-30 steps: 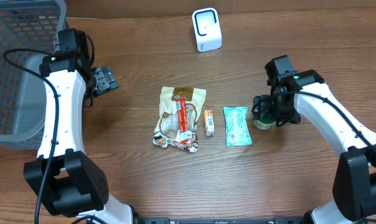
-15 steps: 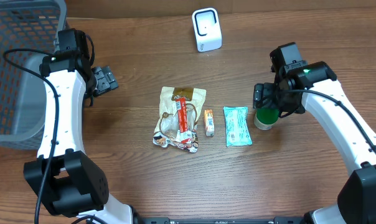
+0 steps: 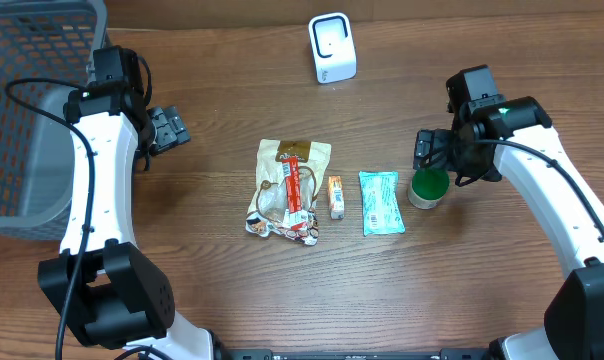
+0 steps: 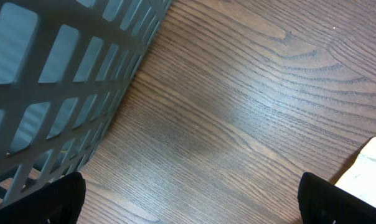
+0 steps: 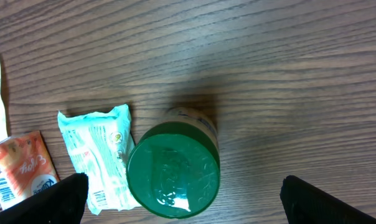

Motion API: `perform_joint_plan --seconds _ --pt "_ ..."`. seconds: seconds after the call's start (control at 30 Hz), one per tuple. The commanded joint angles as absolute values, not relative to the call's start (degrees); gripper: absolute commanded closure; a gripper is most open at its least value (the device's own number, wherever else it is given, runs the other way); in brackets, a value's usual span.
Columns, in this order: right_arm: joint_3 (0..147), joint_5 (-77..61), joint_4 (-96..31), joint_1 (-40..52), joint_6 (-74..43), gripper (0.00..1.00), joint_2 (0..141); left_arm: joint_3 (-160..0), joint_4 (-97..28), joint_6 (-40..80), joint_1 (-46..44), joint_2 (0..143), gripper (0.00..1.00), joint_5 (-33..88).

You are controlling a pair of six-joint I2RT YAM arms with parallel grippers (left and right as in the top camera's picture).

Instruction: Scan the item barcode

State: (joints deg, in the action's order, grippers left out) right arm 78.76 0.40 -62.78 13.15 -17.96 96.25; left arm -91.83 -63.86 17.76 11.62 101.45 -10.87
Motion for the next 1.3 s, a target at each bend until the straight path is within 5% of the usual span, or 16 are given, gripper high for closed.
perform_joint_plan --seconds 0.0,1.27 --pt "80.07 1.02 -62.46 12.93 -17.58 0.00 95.04 -92.73 -63.83 16.71 11.57 99.96 0.00 -10.48" --pt "80.05 0.97 -61.80 12.93 -17.61 0.00 95.04 -92.73 -63.83 16.71 11.57 99.96 0.00 -10.48"
